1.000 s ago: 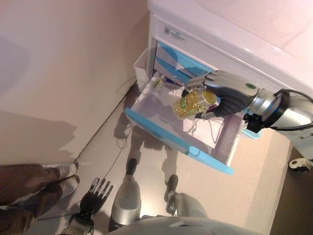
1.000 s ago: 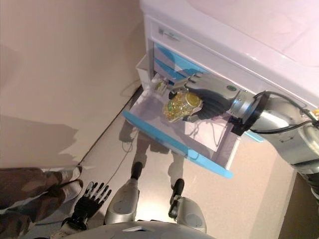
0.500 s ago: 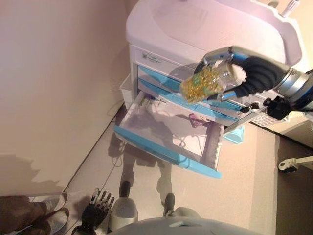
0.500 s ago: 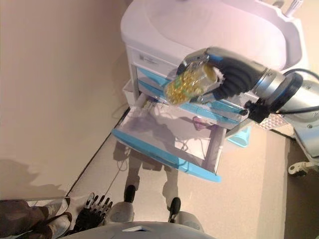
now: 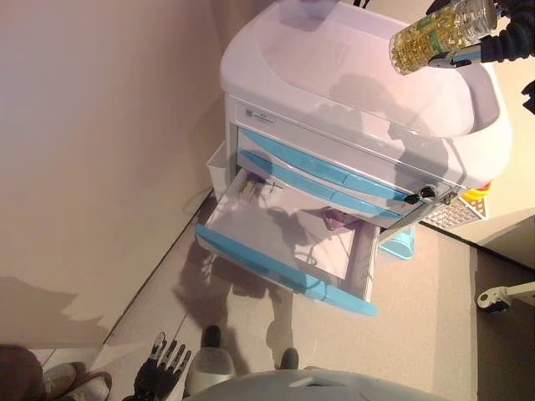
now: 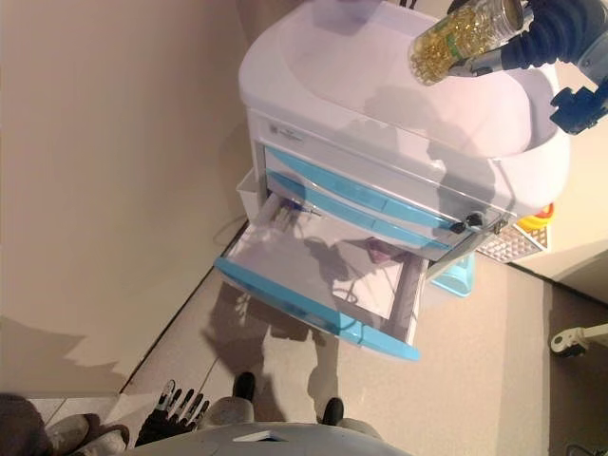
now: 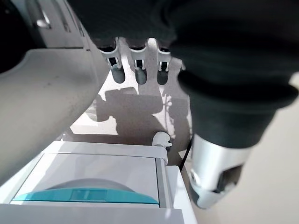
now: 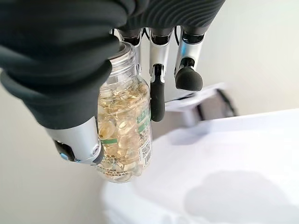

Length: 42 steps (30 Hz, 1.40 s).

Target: Open the drawer and pick up the medicine

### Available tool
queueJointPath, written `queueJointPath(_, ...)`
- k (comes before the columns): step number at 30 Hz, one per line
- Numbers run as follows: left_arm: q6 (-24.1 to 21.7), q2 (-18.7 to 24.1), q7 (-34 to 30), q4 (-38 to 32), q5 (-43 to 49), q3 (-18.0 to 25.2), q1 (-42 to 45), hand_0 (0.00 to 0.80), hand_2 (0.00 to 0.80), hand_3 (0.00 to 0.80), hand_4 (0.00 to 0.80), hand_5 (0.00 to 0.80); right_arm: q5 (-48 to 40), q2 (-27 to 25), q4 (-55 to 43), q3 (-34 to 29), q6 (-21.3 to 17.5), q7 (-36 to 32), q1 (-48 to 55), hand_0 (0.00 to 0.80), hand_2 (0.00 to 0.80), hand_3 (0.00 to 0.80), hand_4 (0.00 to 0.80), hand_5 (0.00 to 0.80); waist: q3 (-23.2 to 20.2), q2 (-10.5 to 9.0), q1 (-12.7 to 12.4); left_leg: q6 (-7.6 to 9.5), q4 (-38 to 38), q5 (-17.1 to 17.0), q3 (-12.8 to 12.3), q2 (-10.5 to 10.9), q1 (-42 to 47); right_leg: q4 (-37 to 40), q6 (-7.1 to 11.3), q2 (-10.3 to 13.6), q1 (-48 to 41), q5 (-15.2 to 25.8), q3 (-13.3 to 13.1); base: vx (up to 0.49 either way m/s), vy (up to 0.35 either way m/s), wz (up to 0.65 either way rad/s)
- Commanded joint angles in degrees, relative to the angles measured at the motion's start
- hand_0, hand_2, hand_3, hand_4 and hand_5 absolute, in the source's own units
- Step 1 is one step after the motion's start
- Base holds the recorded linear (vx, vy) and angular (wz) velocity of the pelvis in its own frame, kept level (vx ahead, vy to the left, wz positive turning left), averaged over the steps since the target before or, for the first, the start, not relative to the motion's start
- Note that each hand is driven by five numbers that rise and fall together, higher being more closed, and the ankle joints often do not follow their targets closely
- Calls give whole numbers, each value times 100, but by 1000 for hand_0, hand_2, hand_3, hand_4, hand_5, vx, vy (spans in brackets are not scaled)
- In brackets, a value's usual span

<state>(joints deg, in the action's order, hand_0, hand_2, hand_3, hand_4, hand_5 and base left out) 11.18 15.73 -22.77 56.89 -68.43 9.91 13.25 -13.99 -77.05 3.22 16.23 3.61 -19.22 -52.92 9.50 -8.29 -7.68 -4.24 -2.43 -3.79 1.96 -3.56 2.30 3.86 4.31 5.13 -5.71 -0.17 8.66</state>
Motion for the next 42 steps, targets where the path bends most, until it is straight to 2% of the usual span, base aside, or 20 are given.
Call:
queueJointPath(1,142,419,173,-150,142,2,165,0,0,0,0,0,297,-280,570,727,117,65,-819,800,800,800,800,800,-247,-199,-234,125,249,643,200,134,-146,-348,334,151,166,-7,329,39,-10,3)
queueJointPath(9,345,612,383,-282,180,-59,122,0,0,0,0,0,776,-1,2309,2623,152,-381,-2275,800,800,800,800,800,-220,-168,-457,133,219,605,350,180,-116,-333,324,183,89,-8,457,46,-7,11)
queueJointPath(16,493,721,489,-398,238,-146,120,0,0,0,0,0,1185,431,3155,3286,121,-713,-2564,800,800,800,800,800,-173,-73,-652,142,239,595,503,212,-123,-351,293,198,53,-48,529,51,-16,6)
queueJointPath(26,587,780,462,-416,305,-249,138,0,0,0,0,0,1828,880,4398,3501,-214,-895,-2434,800,800,800,800,800,-128,76,-879,135,229,546,672,227,-154,-376,237,186,17,-124,626,28,-16,4)
queueJointPath(33,613,834,439,-389,380,-224,181,0,0,0,0,0,2204,931,5016,3351,-374,-778,-2187,800,800,800,800,800,-120,105,-998,128,190,513,764,229,-129,-344,238,162,-37,-122,695,31,-25,7)
queueJointPath(42,659,910,424,-448,477,-212,238,0,0,0,0,0,2497,936,5388,3017,-247,-680,-1807,800,800,800,800,800,-92,138,-1091,141,205,493,882,257,-152,-374,236,128,-30,-137,715,30,-26,6)
